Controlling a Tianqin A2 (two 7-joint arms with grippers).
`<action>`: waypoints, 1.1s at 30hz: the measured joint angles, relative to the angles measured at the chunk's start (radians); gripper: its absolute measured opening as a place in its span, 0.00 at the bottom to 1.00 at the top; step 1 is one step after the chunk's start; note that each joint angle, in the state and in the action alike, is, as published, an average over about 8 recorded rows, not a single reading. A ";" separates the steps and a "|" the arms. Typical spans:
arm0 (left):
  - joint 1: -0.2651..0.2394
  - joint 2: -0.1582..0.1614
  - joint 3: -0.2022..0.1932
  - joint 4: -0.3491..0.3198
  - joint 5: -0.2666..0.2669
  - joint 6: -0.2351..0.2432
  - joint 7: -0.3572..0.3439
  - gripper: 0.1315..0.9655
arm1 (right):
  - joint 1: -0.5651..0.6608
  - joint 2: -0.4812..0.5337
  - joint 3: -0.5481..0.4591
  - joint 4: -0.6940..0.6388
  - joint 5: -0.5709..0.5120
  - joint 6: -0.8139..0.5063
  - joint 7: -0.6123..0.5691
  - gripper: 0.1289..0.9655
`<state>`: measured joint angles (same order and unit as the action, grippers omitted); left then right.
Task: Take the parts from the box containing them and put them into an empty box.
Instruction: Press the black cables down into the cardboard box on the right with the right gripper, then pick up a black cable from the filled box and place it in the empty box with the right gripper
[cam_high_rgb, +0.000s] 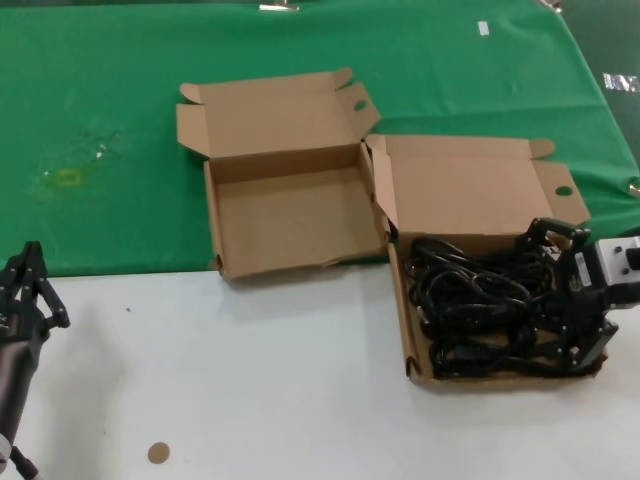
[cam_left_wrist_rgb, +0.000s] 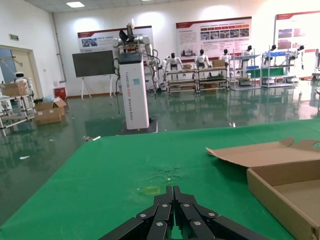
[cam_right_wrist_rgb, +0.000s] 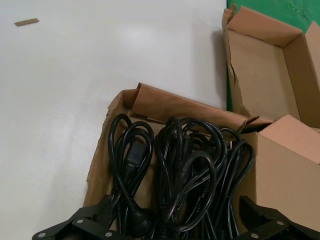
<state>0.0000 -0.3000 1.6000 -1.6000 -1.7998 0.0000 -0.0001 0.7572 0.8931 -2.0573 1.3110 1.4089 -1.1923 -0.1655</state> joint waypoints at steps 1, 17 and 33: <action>0.000 0.000 0.000 0.000 0.000 0.000 0.000 0.02 | 0.001 -0.003 -0.001 -0.004 -0.003 0.000 -0.001 0.96; 0.000 0.000 0.000 0.000 0.000 0.000 -0.001 0.02 | 0.023 -0.043 -0.012 -0.057 -0.043 0.007 -0.021 0.68; 0.000 0.000 0.000 0.000 0.000 0.000 0.000 0.02 | 0.036 -0.050 -0.018 -0.072 -0.065 -0.007 -0.018 0.33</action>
<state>0.0000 -0.3000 1.6001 -1.6000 -1.7994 0.0000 -0.0004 0.7930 0.8433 -2.0754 1.2395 1.3441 -1.1988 -0.1839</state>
